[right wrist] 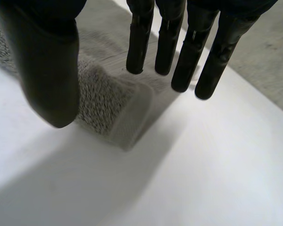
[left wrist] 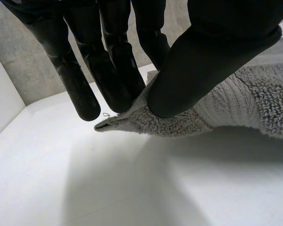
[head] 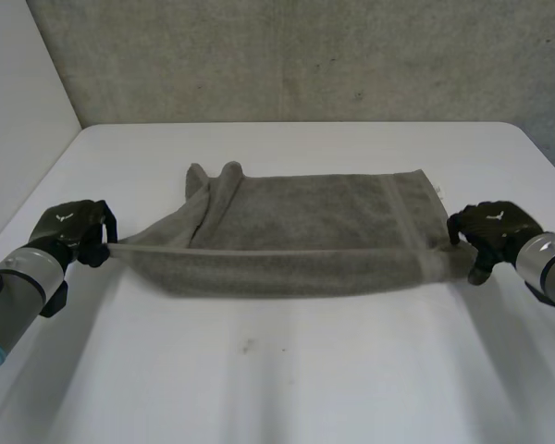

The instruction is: Fold the towel.

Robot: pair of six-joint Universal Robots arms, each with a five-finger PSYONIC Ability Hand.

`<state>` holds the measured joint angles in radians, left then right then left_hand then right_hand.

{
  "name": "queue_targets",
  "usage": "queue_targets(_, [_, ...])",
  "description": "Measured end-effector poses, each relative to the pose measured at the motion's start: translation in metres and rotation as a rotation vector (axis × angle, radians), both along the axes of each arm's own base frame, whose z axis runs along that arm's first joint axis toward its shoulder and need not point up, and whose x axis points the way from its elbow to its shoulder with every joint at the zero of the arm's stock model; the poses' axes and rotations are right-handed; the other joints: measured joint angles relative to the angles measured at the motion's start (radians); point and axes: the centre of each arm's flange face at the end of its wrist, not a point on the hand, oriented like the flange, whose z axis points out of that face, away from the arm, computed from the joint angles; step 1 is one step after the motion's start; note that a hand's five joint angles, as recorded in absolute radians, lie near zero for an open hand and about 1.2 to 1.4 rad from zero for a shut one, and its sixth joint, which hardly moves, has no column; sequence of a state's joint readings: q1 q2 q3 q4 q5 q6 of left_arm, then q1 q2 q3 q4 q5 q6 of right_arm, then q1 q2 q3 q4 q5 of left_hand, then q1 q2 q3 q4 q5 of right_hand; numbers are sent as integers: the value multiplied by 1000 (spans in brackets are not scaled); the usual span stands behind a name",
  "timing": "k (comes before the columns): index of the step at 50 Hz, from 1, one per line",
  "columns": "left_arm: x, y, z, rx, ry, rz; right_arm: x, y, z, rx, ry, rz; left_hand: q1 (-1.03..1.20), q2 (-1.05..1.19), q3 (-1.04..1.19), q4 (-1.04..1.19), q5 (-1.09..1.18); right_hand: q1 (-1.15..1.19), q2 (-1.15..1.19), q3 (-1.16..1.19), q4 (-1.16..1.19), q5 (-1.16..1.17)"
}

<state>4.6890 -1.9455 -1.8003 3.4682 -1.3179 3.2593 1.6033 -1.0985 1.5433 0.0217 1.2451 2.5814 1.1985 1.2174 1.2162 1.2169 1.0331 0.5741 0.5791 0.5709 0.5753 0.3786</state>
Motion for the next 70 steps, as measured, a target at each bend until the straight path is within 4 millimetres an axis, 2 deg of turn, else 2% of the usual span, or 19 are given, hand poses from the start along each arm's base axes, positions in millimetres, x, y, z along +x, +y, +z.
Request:
queue_targets(2, [0, 1, 0, 3, 0, -2, -3, -3, 7, -18, -2, -12, 0, 0, 0, 0, 0, -88, -84, -80, -78, -93])
queue_targets(7, [-2, 4, -1, 7, 1, -7, -8, -6, 20, -40, -15, -34, 0, 0, 0, 0, 0, -108, -100, -99, -95, -118])
queue_targets(15, [-2, 4, -1, 8, 1, -10, -7, -8, 18, -18, -45, -46, 0, 0, 0, 0, 0, -269, -256, -268, -274, -293])
queue_targets(22, [-2, 4, -1, 9, 1, -10, -1, -20, 16, -18, -63, -34, 0, 0, 0, 0, 0, -252, -259, -253, -263, -238])
queue_targets(30, [-2, 5, -3, 14, 2, -9, 24, -43, 20, 87, -139, 54, 0, 0, 0, 0, 0, -60, -68, -55, -60, -29])
queue_targets(37, [-2, 7, -4, 20, 1, -10, 38, -65, 14, 207, -183, 78, 0, 0, 0, 0, 0, 12, 0, 15, 9, 40])
queue_targets(47, [-2, 7, -5, 18, 0, -11, 38, -88, -10, 256, -175, 32, 0, 0, 0, 0, 0, 5, -2, 14, 12, 26])
queue_targets(57, [-2, 6, -5, 16, 1, -11, 34, -84, -22, 281, -114, 11, 0, 0, 0, 0, 0, -78, -68, -66, -70, -74])
queue_targets(70, [-2, 7, -5, 17, 1, -11, 31, -65, -12, 292, -42, 52, 0, 0, 0, 0, 0, -17, -41, -21, -30, 5])
